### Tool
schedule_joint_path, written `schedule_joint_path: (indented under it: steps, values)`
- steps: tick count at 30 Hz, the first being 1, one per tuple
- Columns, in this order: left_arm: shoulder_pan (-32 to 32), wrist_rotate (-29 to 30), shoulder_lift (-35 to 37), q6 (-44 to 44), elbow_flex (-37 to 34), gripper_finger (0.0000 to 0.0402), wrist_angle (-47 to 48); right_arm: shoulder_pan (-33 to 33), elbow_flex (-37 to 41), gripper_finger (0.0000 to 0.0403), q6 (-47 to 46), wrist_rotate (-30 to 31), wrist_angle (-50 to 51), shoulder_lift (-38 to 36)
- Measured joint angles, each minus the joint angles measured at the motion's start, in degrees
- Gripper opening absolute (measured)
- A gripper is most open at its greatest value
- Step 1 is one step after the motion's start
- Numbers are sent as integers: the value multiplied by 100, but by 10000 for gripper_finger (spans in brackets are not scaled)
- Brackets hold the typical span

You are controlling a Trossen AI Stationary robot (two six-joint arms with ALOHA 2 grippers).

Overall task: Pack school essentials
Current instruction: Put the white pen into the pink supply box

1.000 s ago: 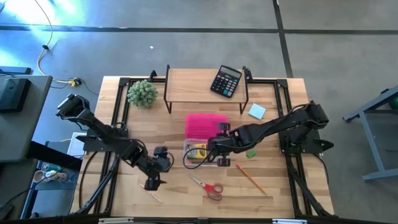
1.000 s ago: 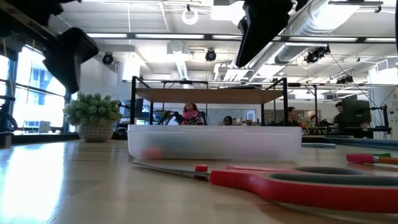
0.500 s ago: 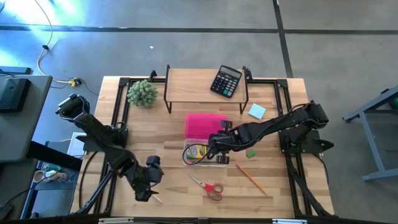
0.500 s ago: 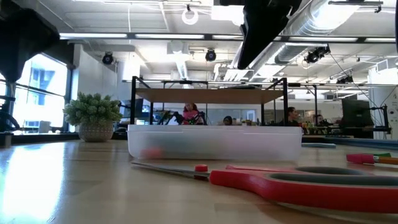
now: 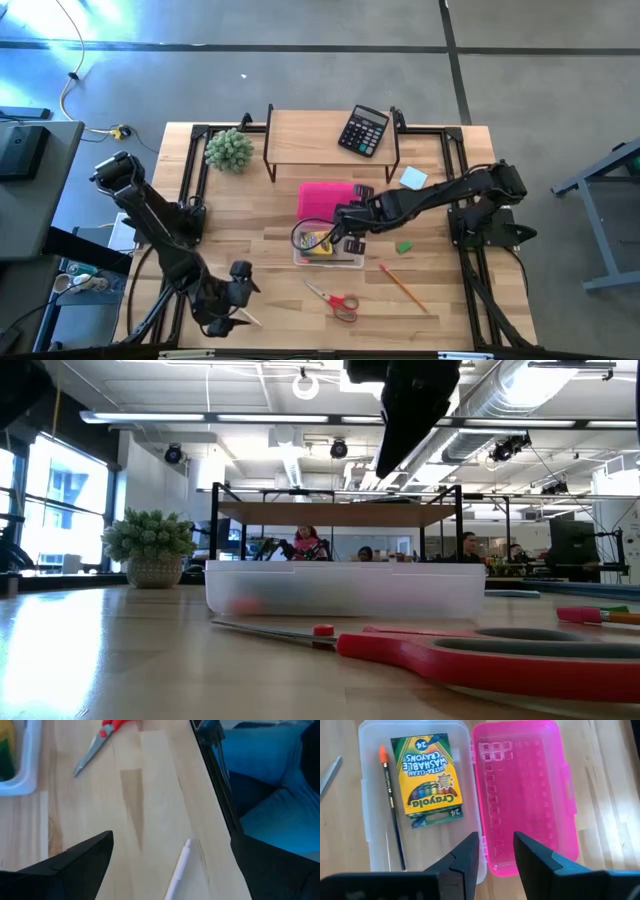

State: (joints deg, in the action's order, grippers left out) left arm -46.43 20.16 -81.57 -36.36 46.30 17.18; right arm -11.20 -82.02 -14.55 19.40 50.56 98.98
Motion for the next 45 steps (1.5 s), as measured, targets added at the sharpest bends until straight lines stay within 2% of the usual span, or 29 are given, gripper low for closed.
schedule_joint_path:
  steps: [26,45]
  values:
    - [-55,-623,-1400,54,0,390,-475,144,0,114,-659,-6,-330,2]
    - [-135,-649,-1610,55,-2,293,-484,144,0,114,-1265,-5,-325,2]
